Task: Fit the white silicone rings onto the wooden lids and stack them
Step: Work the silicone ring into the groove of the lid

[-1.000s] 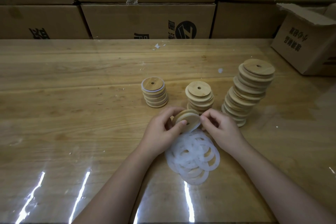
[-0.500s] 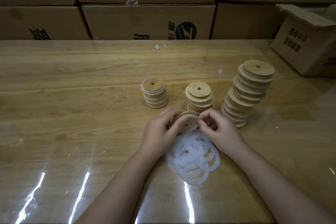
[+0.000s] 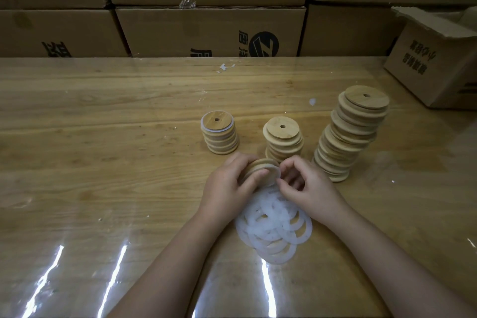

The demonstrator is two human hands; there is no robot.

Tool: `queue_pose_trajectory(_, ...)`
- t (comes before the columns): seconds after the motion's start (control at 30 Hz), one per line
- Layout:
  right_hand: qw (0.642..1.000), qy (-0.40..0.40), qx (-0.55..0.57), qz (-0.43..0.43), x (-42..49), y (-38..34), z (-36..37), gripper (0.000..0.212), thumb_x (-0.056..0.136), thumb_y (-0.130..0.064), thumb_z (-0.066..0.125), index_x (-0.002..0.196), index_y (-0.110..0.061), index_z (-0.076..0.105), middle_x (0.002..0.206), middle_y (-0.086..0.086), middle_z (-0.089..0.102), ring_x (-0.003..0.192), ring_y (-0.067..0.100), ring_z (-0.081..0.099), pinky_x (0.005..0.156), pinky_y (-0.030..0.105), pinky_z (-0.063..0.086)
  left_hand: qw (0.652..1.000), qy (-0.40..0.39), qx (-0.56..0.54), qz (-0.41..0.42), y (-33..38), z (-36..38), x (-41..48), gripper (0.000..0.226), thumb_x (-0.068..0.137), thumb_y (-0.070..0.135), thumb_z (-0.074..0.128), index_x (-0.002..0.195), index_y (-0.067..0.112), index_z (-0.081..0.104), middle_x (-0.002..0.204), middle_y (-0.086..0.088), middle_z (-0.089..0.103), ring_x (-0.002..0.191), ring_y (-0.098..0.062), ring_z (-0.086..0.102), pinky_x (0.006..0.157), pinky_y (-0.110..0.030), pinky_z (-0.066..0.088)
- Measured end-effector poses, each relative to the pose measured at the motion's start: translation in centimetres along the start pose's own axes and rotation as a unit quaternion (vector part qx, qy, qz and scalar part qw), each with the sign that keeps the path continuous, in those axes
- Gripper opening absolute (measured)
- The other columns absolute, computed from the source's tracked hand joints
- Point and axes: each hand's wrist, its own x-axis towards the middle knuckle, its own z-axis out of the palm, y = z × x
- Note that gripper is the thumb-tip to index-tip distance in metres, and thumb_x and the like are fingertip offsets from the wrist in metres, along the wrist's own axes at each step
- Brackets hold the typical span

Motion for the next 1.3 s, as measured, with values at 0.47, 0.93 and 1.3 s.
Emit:
queue_pose_trajectory(0.47,0.999,0.035,0.01,-0.022,-0.07,-0.49,-0.17,0.009,0.081,-0.001,0.062,0.08,-0.009,0.06,0.072,0.0,0.06,0.064,0.015,0.054,0.058,0.025,0.043,0.988,0.004,-0.138,-0.064,0.17,-0.24,0.28,0.011,0.085,0.037,0.058,0.093,0.034,0.064,0.082,0.017,0.067,0.073,0.001,0.058,0.066,-0.018,0.045)
queue_pose_trajectory(0.93,0.996,0.064,0.044,-0.039,-0.22,-0.57,-0.48,0.01,0.085,-0.002,0.061,0.081,-0.01,0.063,0.069,-0.01,0.056,0.064,0.004,0.052,0.06,0.014,0.04,0.992,0.003,-0.12,-0.035,0.17,-0.34,0.24,0.019,0.082,0.03,0.063,0.095,0.043,0.06,0.089,0.025,0.063,0.07,0.001,0.053,0.066,-0.023,0.046)
queue_pose_trajectory(1.3,0.99,0.101,0.048,-0.085,-0.08,-0.17,-0.59,0.012,0.085,0.0,0.062,0.083,-0.011,0.063,0.077,-0.007,0.056,0.068,0.017,0.055,0.063,0.033,0.047,0.995,0.011,-0.099,-0.028,-0.34,-0.13,0.19,0.033,0.078,0.018,0.074,0.096,0.044,0.064,0.092,0.005,0.054,0.068,-0.005,0.052,0.061,-0.013,0.042)
